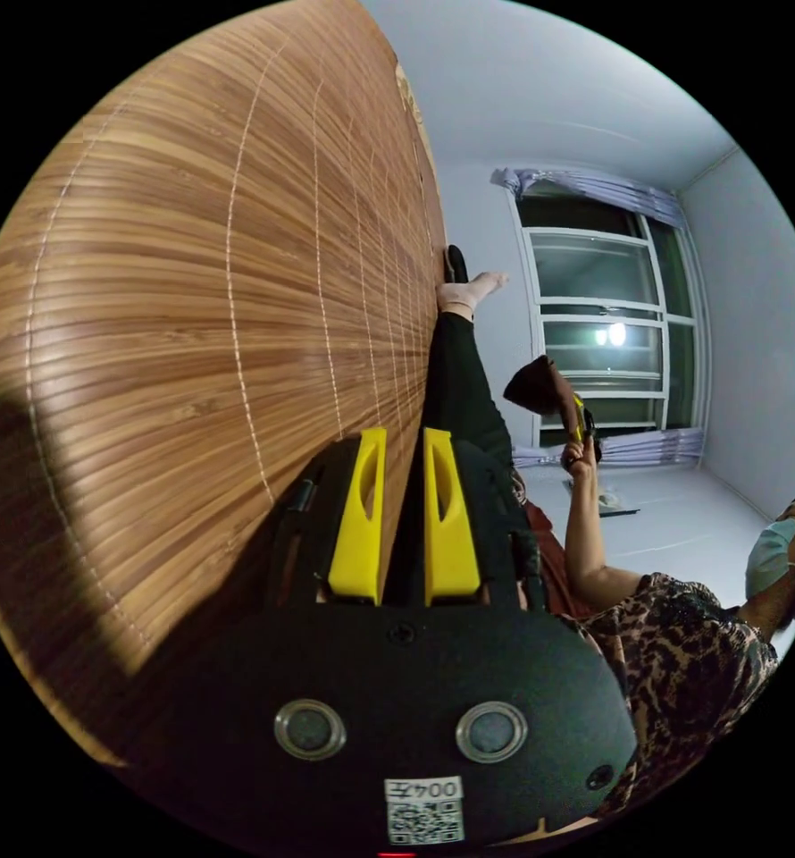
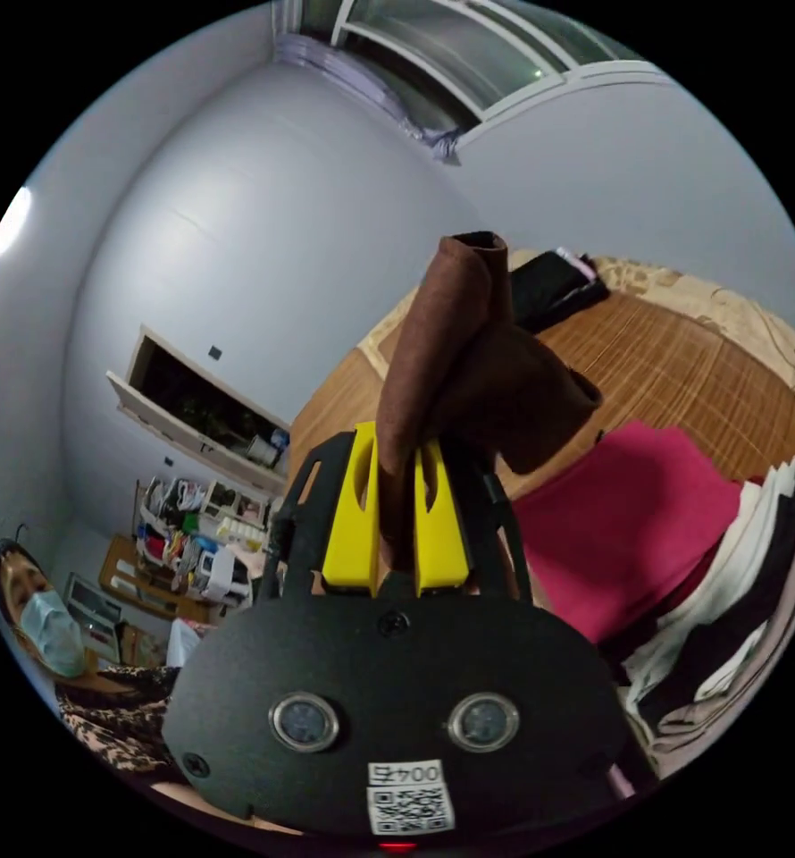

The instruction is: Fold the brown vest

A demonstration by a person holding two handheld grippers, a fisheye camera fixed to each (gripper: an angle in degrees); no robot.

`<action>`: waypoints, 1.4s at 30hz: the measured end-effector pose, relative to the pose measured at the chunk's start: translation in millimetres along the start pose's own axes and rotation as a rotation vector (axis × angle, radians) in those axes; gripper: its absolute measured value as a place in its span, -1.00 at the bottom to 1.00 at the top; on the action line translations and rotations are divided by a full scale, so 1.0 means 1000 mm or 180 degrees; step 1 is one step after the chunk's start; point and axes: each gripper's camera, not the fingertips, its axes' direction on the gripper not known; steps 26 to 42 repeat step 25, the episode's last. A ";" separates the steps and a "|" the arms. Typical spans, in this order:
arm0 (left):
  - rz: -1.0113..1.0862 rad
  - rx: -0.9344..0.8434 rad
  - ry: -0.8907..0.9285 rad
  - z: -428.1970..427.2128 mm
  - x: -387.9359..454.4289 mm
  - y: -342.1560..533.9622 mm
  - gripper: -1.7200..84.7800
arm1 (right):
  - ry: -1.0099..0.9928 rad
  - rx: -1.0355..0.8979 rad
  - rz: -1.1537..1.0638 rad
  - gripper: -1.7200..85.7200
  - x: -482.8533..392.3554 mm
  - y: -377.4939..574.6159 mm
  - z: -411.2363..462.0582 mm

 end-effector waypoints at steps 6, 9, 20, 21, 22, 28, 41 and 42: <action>0.0141 -0.0099 -0.0191 0.020 0.009 -0.012 -0.92 | 0.0383 -0.0182 0.1287 -0.81 0.144 0.086 0.010; 0.0174 -0.0137 -0.0263 0.027 0.012 -0.018 -0.93 | 0.0647 -0.0461 0.1836 -0.81 0.188 0.132 0.028; 0.0237 -0.0157 -0.0325 0.046 0.026 -0.035 -0.94 | 0.1616 -0.0839 0.1568 -0.72 0.143 0.165 0.054; 0.0246 -0.0163 -0.0333 0.047 0.027 -0.036 -0.94 | 0.1657 -0.0854 0.1536 -0.72 0.140 0.167 0.056; 0.0259 -0.0172 -0.0343 0.049 0.029 -0.038 -0.94 | 0.1729 -0.0862 0.1435 -0.71 0.130 0.171 0.059; 0.0282 -0.0169 -0.0343 0.052 0.034 -0.042 -0.94 | 0.1711 -0.0813 0.0997 -0.67 0.080 0.177 0.055; 0.0282 -0.0169 -0.0343 0.052 0.034 -0.042 -0.94 | 0.1711 -0.0813 0.0997 -0.67 0.080 0.177 0.055; 0.0282 -0.0169 -0.0343 0.052 0.034 -0.042 -0.94 | 0.1711 -0.0813 0.0997 -0.67 0.080 0.177 0.055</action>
